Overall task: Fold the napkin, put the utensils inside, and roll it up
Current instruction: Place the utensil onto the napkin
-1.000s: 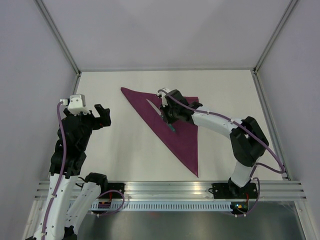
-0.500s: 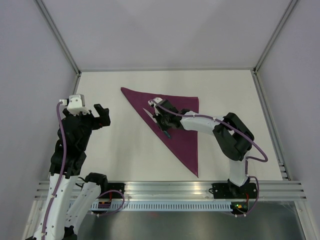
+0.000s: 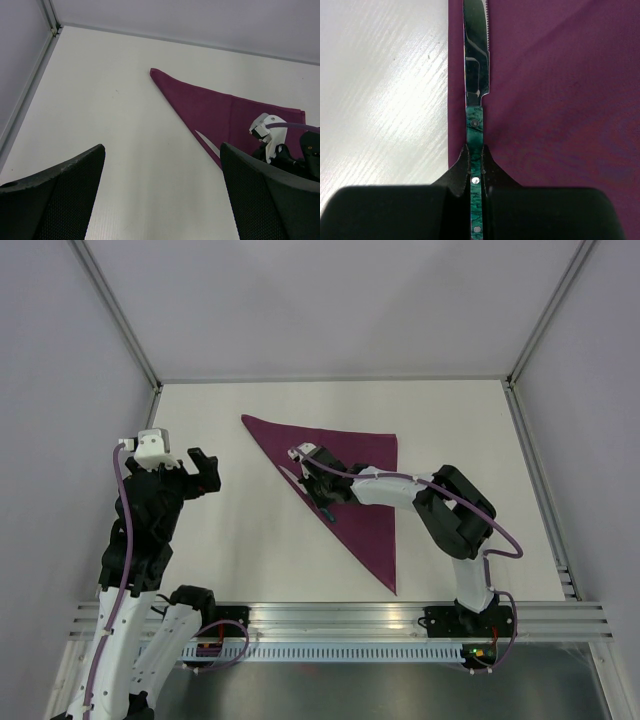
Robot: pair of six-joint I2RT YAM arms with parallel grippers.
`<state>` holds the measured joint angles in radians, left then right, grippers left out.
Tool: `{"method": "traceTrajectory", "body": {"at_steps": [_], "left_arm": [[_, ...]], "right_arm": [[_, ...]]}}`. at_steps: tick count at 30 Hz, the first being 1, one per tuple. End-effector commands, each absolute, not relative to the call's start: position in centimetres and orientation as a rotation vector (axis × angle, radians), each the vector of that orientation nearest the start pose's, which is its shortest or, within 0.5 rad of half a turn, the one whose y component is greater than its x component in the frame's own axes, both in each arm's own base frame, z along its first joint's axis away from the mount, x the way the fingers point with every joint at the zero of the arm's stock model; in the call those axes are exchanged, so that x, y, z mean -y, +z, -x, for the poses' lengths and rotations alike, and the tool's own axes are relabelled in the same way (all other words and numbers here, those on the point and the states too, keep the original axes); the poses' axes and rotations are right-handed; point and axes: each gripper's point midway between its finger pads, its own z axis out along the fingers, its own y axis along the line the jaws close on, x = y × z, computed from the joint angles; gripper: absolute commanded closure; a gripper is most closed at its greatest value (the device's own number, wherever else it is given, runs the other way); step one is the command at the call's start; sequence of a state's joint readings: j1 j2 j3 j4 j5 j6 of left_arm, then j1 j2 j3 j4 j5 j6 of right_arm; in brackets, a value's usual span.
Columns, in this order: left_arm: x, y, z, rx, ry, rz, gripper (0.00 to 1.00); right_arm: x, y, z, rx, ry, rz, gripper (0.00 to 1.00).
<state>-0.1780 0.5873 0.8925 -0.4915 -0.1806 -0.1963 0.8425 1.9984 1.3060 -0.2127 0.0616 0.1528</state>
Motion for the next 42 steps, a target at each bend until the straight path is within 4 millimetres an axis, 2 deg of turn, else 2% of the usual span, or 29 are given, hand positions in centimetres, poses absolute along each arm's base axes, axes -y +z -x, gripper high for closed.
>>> {"method": "traceTrajectory", "body": {"at_steps": [1, 28, 34, 42], "left_arm": [[1.8, 30.6, -25.5, -1.742, -0.075, 0.115, 0.00], [2.0, 30.6, -25.5, -1.747, -0.080, 0.098, 0.00], [2.1, 30.6, -25.6, -1.749, -0.081, 0.097, 0.00], [2.2, 30.7, -25.5, -1.739, -0.092, 0.095, 0.00]], "right_arm": [[-36.5, 2.8, -33.2, -2.344, 0.358, 0.768, 1.00], [-36.1, 2.9, -33.4, -2.344, 0.339, 0.746, 0.99], [-36.1, 3.4, -33.3, -2.340, 0.348, 0.744, 0.88], [-36.5, 5.6, -33.6, -2.296, 0.370, 0.756, 0.64]]}}
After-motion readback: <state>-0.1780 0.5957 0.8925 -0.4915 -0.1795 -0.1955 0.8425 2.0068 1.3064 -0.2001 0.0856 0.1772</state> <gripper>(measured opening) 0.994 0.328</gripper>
